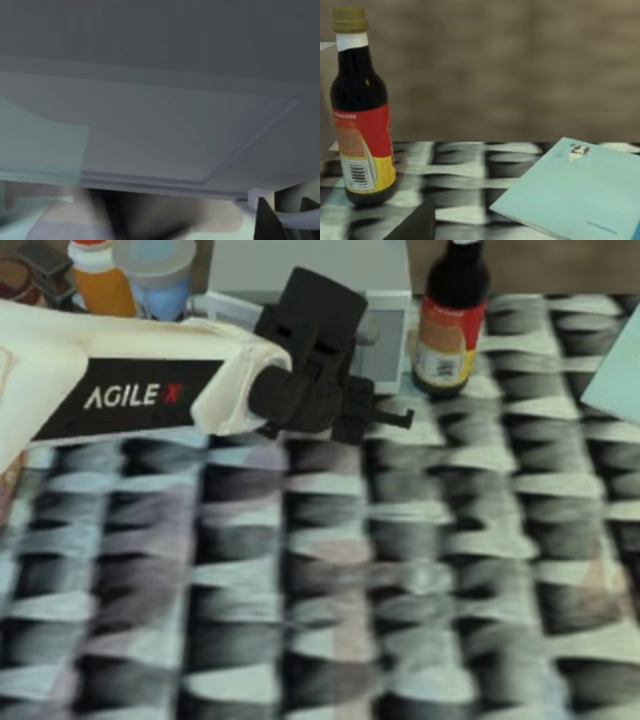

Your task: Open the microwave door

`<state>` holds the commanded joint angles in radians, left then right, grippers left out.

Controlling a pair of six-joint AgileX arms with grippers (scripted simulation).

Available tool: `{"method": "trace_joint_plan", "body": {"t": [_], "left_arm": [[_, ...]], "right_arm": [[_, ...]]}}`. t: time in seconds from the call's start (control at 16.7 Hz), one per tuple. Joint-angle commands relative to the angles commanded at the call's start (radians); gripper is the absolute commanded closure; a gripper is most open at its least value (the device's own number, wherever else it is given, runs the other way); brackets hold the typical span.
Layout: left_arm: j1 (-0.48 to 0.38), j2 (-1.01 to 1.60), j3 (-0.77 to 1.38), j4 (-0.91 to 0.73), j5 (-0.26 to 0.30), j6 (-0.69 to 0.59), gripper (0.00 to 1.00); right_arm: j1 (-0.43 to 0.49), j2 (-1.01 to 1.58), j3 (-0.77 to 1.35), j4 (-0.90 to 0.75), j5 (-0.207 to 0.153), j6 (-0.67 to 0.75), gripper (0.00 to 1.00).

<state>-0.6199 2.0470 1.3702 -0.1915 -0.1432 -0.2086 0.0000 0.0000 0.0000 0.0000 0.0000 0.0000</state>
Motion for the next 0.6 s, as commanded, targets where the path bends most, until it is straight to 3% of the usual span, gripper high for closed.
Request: {"method": "trace_joint_plan", "body": {"t": [0.6], "left_arm": [[0.013,-0.028,-0.044,0.021,0.039,0.046,1.00]], "right_arm": [[0.000,0.000,0.000,0.000,0.000,0.000,0.00]]}}
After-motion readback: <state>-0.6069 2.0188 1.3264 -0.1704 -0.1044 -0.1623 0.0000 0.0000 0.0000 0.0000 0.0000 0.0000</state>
